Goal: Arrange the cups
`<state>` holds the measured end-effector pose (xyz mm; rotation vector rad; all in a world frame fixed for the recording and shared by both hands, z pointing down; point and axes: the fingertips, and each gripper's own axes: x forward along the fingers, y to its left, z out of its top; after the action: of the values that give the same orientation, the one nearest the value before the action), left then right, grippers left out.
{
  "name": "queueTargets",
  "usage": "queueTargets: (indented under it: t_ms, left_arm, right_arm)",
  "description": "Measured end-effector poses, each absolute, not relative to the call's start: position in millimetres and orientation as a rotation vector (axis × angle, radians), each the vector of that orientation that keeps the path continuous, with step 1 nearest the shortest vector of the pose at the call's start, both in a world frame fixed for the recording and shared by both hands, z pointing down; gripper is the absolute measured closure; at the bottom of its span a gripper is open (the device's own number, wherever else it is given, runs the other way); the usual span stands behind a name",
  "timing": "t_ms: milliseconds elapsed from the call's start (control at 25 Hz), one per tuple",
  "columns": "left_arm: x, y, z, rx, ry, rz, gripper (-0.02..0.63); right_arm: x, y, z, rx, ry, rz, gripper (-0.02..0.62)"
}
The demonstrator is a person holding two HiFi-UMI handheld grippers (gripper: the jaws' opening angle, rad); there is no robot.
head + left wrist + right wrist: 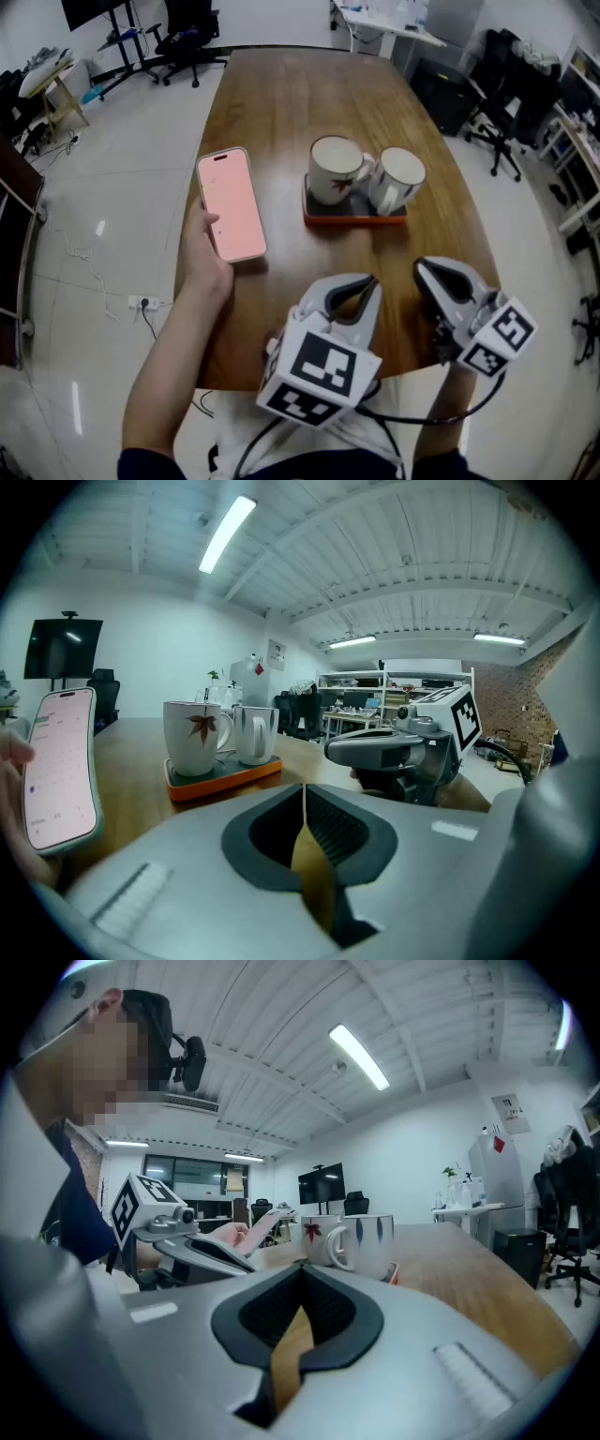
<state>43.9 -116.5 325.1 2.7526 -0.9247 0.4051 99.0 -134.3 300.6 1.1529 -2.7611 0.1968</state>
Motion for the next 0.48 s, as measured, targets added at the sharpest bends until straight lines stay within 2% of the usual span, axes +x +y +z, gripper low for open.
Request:
queueTargets:
  t_ms: [480]
  left_arm:
    - [43.5, -117.0, 324.3, 2.754, -0.925, 0.405, 0.601]
  right_arm:
    - [98.3, -134.7, 300.5, 1.148, -2.76, 0.196, 0.595]
